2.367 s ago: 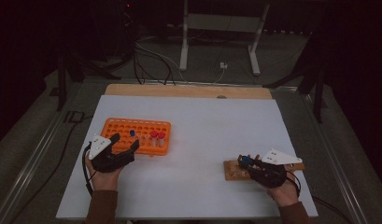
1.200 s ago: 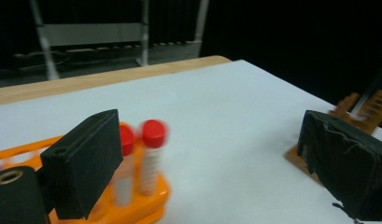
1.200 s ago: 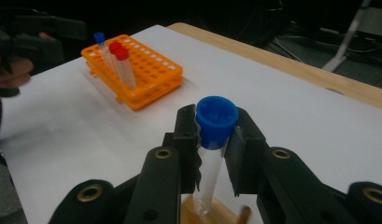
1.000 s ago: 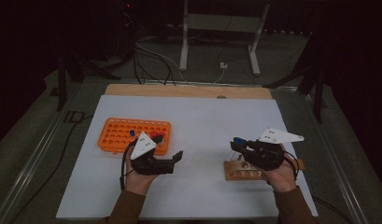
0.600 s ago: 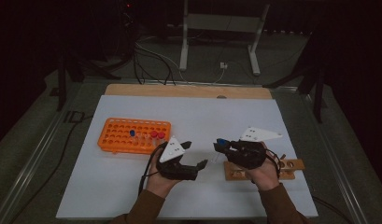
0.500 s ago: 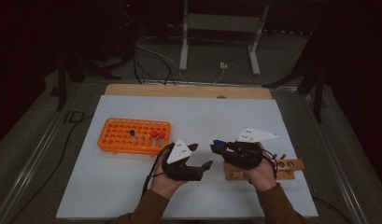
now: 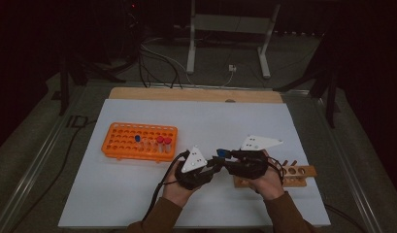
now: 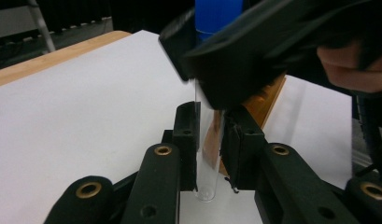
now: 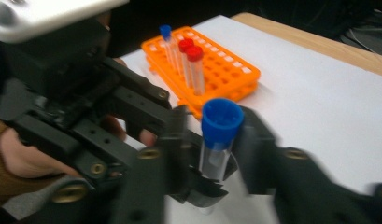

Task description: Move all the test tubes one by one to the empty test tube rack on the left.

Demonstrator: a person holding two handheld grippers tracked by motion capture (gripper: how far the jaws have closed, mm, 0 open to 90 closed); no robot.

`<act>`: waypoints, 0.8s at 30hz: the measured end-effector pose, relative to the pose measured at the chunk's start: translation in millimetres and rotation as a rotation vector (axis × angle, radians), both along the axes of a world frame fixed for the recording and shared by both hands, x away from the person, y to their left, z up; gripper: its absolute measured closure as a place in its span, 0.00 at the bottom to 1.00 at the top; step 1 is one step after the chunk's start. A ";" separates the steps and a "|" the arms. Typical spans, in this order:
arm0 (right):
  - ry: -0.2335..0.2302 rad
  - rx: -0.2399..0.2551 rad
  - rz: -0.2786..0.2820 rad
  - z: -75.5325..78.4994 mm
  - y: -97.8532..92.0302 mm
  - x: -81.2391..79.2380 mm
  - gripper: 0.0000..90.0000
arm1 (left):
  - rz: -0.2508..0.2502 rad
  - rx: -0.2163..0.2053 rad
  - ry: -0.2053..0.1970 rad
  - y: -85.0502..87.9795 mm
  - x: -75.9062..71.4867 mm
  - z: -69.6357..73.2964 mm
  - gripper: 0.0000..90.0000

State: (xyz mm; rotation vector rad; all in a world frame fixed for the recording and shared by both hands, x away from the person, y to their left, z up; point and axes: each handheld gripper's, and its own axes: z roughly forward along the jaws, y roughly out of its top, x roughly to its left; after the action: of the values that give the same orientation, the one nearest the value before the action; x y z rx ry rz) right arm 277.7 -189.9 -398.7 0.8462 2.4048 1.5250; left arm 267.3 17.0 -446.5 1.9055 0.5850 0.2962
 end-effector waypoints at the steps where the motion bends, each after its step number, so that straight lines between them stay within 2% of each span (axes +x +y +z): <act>1: -0.001 0.004 0.002 0.2 -0.7 -0.1 0.57 | 0.009 0.001 0.001 1.0 0.6 -0.5 0.86; 4: -0.012 0.012 -0.013 0.5 -4.2 -0.9 0.39 | 0.026 0.001 0.000 5.4 1.9 -0.8 0.86; 7: -0.019 0.016 -0.033 -0.8 -9.2 -1.0 0.29 | 0.051 0.000 -0.003 12.5 3.3 -0.5 0.86; 10: -0.021 -0.004 -0.083 -4.8 -15.9 0.5 0.17 | 0.076 -0.007 -0.003 20.9 4.2 0.2 0.86; 14: -0.009 -0.019 -0.131 -12.0 -25.2 2.4 0.10 | 0.109 -0.016 -0.006 34.1 5.2 1.5 0.86; 18: -0.021 -0.057 -0.188 -19.2 -34.5 2.0 0.03 | 0.149 -0.025 -0.016 51.6 5.0 4.0 0.86; 24: -0.015 -0.044 -0.254 -26.9 -53.5 0.3 0.00 | 0.218 -0.043 -0.030 80.6 4.6 7.4 0.86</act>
State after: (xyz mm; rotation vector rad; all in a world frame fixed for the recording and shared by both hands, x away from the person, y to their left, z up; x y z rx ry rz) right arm 278.0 -243.3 -425.6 1.0786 2.2110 1.3725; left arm 271.9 97.7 -439.1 1.7957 0.7742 0.4479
